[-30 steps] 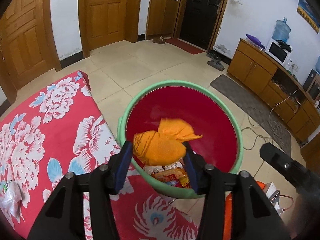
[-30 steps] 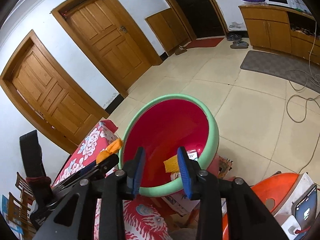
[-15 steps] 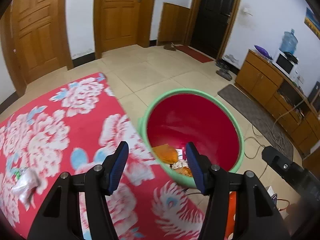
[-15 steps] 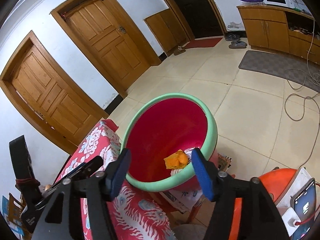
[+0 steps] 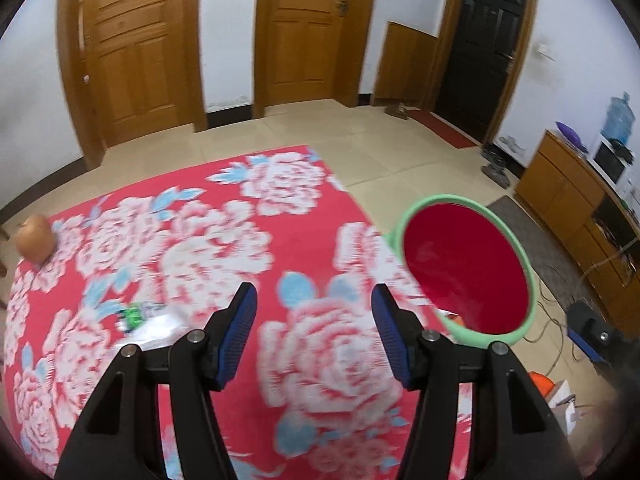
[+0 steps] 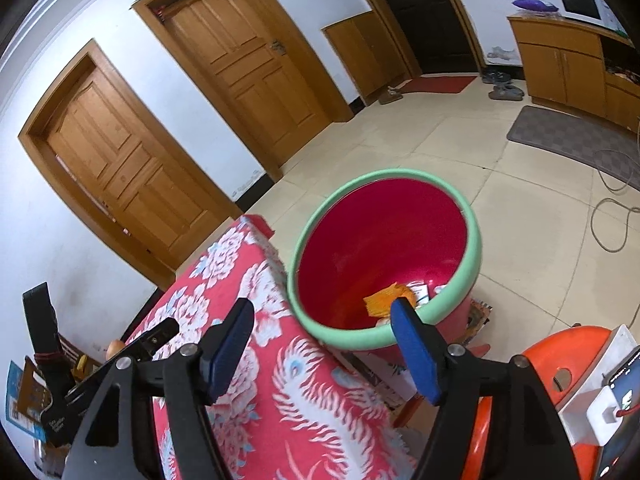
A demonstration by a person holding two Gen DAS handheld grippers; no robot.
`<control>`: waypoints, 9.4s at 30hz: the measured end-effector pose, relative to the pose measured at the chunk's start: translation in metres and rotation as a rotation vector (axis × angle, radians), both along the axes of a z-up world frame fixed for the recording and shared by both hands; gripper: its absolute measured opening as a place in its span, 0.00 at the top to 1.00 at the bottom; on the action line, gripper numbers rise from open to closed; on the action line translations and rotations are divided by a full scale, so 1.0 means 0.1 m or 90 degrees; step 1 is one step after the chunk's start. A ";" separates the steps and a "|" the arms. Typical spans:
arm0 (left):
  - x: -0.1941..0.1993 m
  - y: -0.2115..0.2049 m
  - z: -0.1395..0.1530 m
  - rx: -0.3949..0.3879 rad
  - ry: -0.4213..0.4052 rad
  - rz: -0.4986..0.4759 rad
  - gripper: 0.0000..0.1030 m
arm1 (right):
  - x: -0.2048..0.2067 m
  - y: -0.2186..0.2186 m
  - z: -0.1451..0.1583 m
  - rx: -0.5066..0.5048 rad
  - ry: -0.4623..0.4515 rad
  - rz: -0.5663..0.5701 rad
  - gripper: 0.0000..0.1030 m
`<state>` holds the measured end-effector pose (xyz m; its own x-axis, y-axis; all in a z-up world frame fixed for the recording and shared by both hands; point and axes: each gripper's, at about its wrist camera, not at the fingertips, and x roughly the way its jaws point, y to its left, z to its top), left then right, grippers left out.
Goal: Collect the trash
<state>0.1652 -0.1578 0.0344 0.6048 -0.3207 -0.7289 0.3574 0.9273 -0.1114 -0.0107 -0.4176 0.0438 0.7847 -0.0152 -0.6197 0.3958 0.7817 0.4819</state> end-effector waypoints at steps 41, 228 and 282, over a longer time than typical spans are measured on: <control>0.66 1.02 -0.76 0.055 0.072 0.171 0.51 | 0.27 0.30 -0.29 -0.009 0.062 0.050 0.27; 0.16 -1.44 -0.30 -0.026 0.011 -0.192 0.37 | 0.14 -0.69 -0.21 0.032 -0.013 -0.097 0.23; -1.34 1.01 0.45 0.009 -0.104 0.123 0.21 | -0.63 1.27 0.36 -0.157 -0.036 0.161 0.12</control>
